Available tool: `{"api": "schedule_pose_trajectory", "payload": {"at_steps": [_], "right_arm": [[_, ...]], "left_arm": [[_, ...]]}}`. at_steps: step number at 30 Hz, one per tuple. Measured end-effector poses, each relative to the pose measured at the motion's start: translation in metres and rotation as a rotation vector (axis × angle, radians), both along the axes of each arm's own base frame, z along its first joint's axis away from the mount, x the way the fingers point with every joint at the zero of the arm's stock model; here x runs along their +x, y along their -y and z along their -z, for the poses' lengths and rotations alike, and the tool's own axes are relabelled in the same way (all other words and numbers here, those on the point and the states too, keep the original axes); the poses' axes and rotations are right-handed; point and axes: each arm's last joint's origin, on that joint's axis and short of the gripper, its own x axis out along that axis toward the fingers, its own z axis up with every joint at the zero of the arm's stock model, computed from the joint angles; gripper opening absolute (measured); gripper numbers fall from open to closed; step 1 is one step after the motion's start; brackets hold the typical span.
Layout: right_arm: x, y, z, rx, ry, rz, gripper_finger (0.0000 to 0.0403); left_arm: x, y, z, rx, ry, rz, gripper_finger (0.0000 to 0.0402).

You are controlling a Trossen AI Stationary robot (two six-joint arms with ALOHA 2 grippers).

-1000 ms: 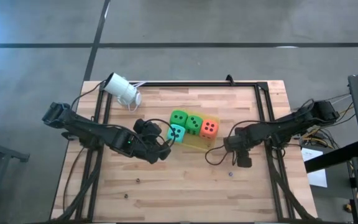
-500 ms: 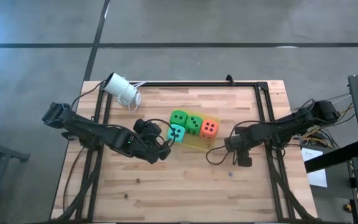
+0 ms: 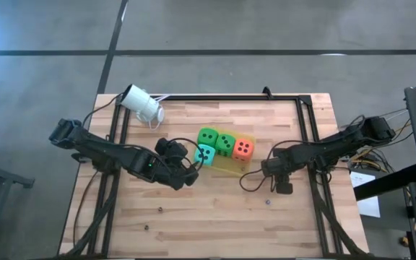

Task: Pick & Place Dice
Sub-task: Put the small yellow dice into the yellow bin

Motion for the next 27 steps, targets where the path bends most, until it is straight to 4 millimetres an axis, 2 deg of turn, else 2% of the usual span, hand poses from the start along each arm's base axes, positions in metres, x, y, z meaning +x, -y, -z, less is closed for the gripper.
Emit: {"api": "schedule_pose_trajectory", "payload": {"at_steps": [13, 20, 27], "right_arm": [[0.002, 0.0, 0.012, -0.01, -0.05, 0.004, 0.0104], [0.006, -0.001, 0.013, -0.002, -0.01, -0.003, 0.0095], [0.009, -0.002, 0.013, 0.01, 0.023, -0.001, 0.0064]], "left_arm": [[0.0, 0.0, 0.0, 0.001, 0.0, -0.001, 0.04], [0.0, 0.0, 0.0, -0.001, -0.001, 0.0, 0.04], [0.0, 0.0, 0.001, -0.022, -0.009, 0.013, 0.04]]}}
